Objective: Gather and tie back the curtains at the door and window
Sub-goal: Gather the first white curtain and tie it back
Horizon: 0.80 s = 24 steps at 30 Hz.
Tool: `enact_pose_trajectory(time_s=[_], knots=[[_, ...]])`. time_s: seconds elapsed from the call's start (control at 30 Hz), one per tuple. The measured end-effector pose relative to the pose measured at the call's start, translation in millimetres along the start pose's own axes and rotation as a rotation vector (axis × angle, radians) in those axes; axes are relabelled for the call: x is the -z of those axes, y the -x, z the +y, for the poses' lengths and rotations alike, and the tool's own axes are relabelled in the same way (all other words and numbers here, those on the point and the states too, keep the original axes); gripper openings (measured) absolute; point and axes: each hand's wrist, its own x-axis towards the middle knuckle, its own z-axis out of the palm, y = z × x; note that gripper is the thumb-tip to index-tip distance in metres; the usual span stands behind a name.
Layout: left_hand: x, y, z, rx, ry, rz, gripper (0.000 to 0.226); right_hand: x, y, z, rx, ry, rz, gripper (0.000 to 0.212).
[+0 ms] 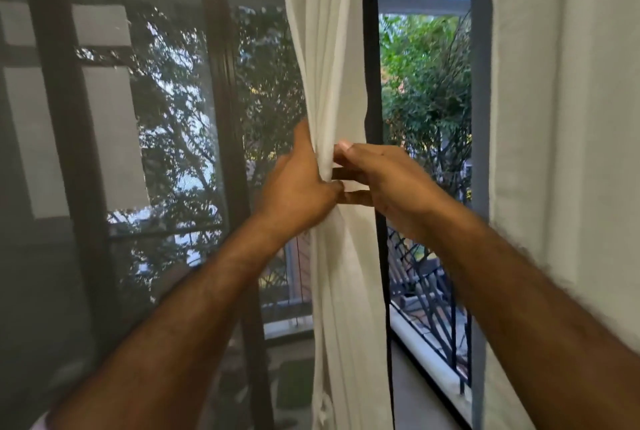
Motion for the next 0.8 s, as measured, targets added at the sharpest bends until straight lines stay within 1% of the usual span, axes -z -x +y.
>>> enact_pose_trajectory(time_s=[0.07,0.13,0.17,0.2,0.27,0.33,0.4,0.43,0.47,0.53,0.6,0.63,0.73,0.8], knots=[[-4.5,4.8,-8.6,0.052,-0.105,0.061,0.061,8.2,13.1,18.7,-0.013,0.006,-0.014,0.030],[-11.5,14.4,-18.4,0.144,-0.171,0.110,0.044,12.4,28.7,43.2,-0.055,0.072,0.065,0.021],[-15.6,19.0,-23.1,0.199,-0.182,0.109,0.039,12.8,36.3,56.2,-0.087,0.110,0.103,0.018],[-21.2,24.5,-27.9,0.253,-0.184,0.083,0.037,11.0,45.0,69.6,-0.127,0.134,0.119,0.018],[-33.6,36.7,-36.4,0.327,-0.162,0.004,0.030,2.3,63.5,95.8,-0.205,0.132,0.081,0.031],[-45.2,45.8,-43.0,0.322,-0.142,-0.061,0.026,-10.7,76.0,114.9,-0.225,0.144,0.008,0.057],[-55.2,54.2,-47.6,0.273,-0.100,-0.098,0.029,-23.6,79.6,129.0,-0.154,0.317,-0.021,0.075],[-58.3,57.9,-50.6,0.239,-0.054,-0.106,0.031,-28.2,78.8,134.6,-0.107,0.403,-0.004,0.078],[-60.1,61.6,-53.5,0.206,0.008,-0.113,0.035,-30.7,77.6,139.6,-0.077,0.435,0.026,0.076],[-60.2,71.0,-60.5,0.152,0.140,-0.146,0.043,-29.3,76.4,148.1,-0.076,0.389,0.074,0.062],[-61.4,84.6,-72.2,0.138,0.217,-0.197,0.049,-23.8,77.9,158.7,-0.114,0.265,0.084,0.047],[-63.0,93.8,-78.9,0.144,0.247,-0.223,0.051,-22.1,80.1,163.6,-0.135,0.209,0.073,0.047],[-71.9,124.2,-100.5,0.152,0.345,-0.259,0.064,-22.6,87.2,176.0,-0.167,0.153,0.015,0.062],[-77.8,146.0,-113.0,0.157,0.421,-0.281,0.079,-25.3,92.5,185.1,-0.227,0.068,-0.035,0.057]])
